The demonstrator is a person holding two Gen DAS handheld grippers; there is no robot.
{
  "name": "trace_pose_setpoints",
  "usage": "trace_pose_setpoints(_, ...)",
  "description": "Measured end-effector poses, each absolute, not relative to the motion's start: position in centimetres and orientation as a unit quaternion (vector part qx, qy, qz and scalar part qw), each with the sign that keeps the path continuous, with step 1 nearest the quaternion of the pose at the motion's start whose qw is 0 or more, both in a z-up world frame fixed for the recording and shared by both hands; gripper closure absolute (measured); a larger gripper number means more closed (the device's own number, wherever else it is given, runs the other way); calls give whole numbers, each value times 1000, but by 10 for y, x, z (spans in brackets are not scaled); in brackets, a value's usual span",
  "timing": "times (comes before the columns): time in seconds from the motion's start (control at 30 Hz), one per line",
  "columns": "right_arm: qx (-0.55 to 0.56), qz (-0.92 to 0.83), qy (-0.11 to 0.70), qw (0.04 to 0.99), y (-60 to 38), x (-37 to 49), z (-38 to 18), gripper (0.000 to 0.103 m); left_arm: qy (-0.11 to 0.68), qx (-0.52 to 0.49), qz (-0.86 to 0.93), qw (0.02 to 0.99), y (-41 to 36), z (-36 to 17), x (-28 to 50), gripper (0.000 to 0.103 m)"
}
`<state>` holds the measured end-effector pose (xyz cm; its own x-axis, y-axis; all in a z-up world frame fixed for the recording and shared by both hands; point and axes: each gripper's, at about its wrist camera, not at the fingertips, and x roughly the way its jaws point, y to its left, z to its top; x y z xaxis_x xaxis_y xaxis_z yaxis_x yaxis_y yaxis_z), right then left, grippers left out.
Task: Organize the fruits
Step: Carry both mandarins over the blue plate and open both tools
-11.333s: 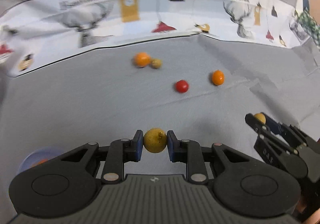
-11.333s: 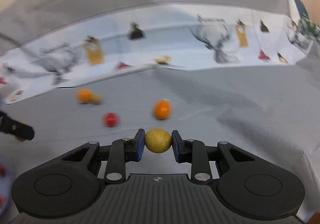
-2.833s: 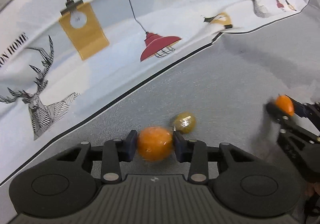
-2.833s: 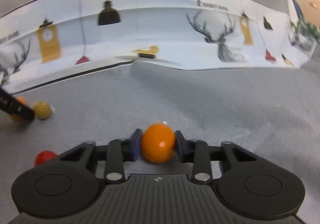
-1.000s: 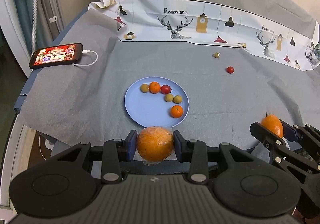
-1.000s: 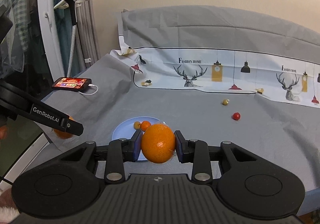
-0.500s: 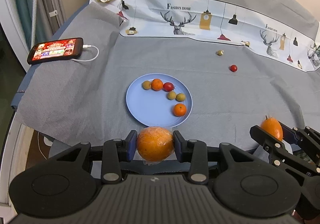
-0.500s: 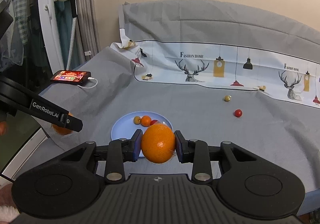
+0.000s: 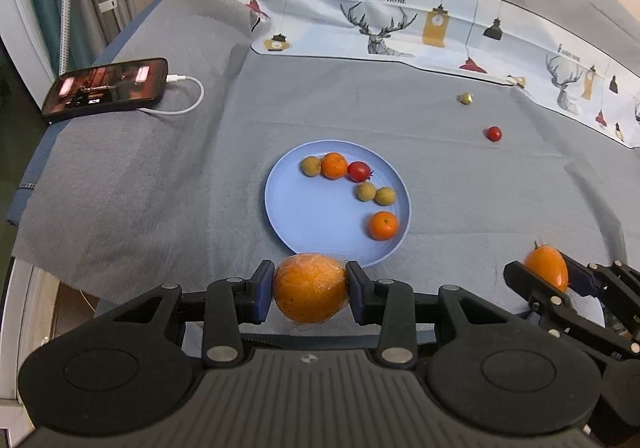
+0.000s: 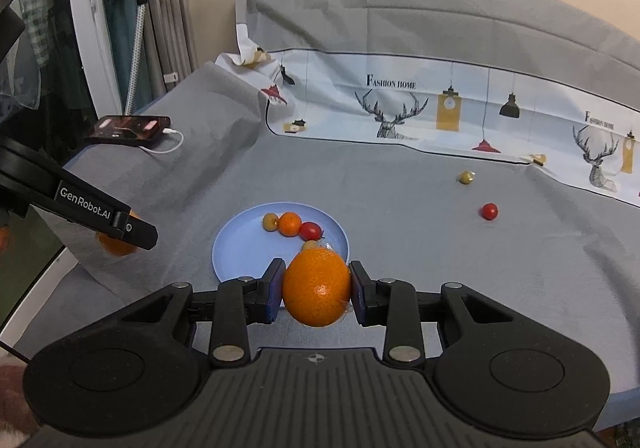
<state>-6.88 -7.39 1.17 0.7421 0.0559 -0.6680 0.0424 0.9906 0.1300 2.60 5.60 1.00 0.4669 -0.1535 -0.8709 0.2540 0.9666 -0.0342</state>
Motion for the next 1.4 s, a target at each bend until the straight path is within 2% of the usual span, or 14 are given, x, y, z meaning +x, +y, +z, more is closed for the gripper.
trace_pose_setpoints(0.57,66,37,438,896,-61,38,-63,67,555,73,-103,822,32,-69,136,61)
trace_pose_setpoints(0.97,43,69,460,884,-50,92,-107,67,567,92,-105,812,19,-112,178,61)
trace_pose_setpoints(1.0,39,75,459,884,-49,96,-109,66,560,102,-111,815,17,-111,179,59)
trace_pose_setpoints(1.03,37,81,459,884,-50,98,-110,65,553,110,-112,818,13,-110,180,48)
trace_pose_setpoints(1.07,35,87,460,883,-49,102,-110,62,543,114,-111,824,12,-105,179,25)
trace_pose_setpoints(1.13,34,83,458,885,-50,105,-106,33,518,106,-112,841,15,-92,175,0)
trace_pose_setpoints(1.2,33,73,449,890,-52,100,-97,16,495,101,-117,855,19,-77,166,0)
trace_pose_setpoints(1.23,34,67,444,893,-54,95,-91,11,492,103,-120,856,20,-71,161,0)
trace_pose_setpoints(1.4,52,49,441,895,-61,57,-66,4,489,106,-99,860,35,-50,120,0)
